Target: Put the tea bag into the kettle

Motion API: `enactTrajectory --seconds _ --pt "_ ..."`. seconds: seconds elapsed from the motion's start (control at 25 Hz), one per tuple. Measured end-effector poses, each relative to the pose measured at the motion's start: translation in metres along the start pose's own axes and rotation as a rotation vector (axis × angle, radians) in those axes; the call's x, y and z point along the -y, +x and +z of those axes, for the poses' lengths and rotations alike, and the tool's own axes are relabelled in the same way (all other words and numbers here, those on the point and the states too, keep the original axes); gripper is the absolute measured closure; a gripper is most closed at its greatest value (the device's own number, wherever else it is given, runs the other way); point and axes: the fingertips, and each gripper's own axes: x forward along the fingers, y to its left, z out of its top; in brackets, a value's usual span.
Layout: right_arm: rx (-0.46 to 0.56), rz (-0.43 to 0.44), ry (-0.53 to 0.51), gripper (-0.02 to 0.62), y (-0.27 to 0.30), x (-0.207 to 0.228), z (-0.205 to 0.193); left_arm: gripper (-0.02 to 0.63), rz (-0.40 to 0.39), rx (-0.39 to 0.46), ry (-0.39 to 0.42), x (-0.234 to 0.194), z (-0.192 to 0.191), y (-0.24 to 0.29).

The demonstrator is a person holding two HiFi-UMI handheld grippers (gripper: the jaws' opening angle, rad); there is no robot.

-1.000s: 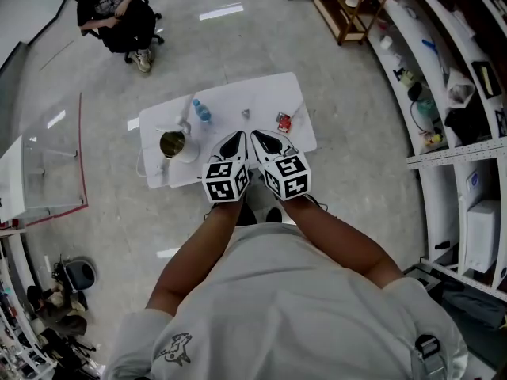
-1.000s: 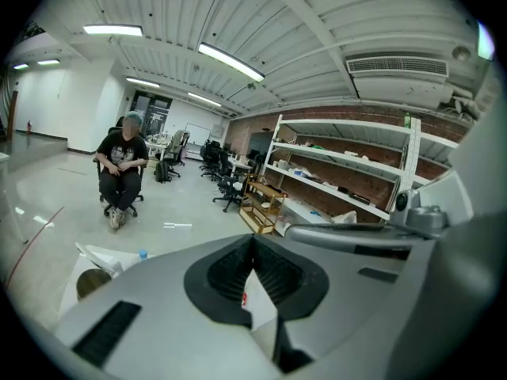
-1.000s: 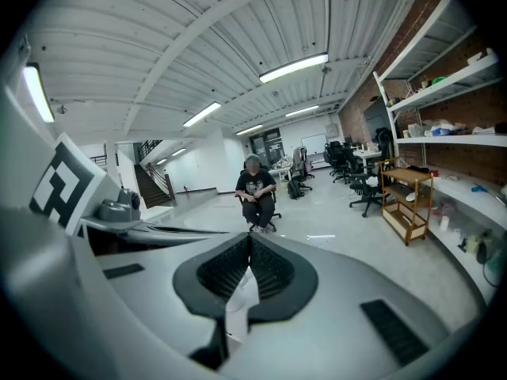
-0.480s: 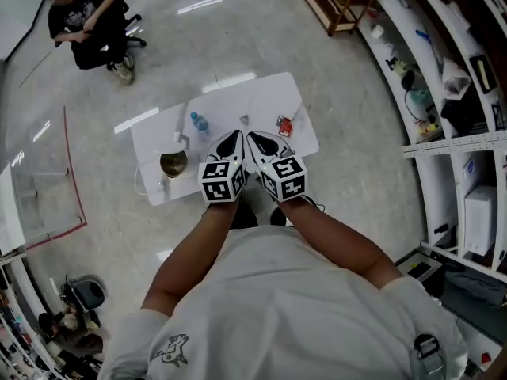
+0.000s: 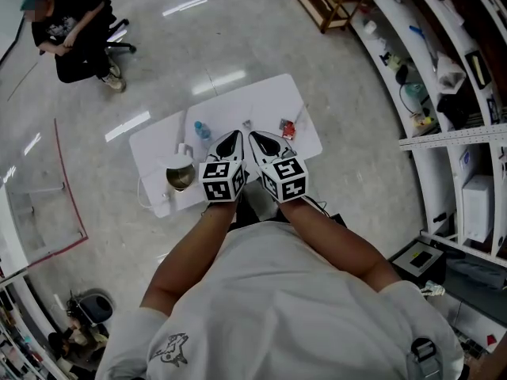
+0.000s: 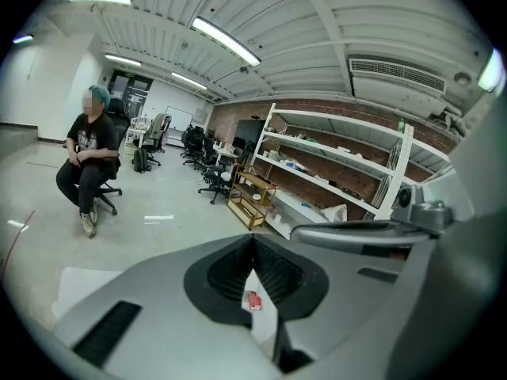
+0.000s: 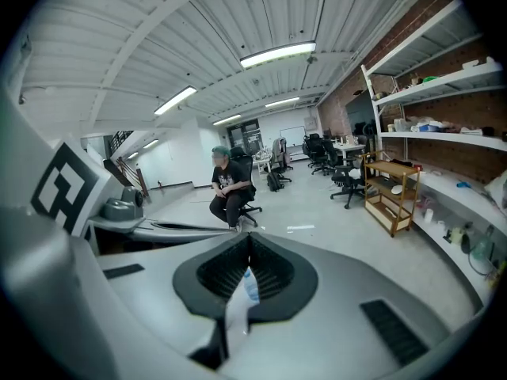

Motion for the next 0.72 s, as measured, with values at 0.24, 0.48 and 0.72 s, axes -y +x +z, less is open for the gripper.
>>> enactTrajectory --seconds 0.24,0.48,0.72 --pt "-0.022 0.005 0.024 0.586 0.007 0.005 -0.009 0.604 0.009 -0.009 -0.026 -0.003 -0.01 0.004" --pt "-0.041 0.042 0.053 0.586 0.033 0.018 -0.018 0.604 0.046 -0.046 -0.022 -0.014 -0.016 0.022" --pt "-0.08 0.097 0.034 0.586 0.052 0.035 -0.025 0.604 0.109 -0.063 -0.058 -0.028 -0.02 0.043"
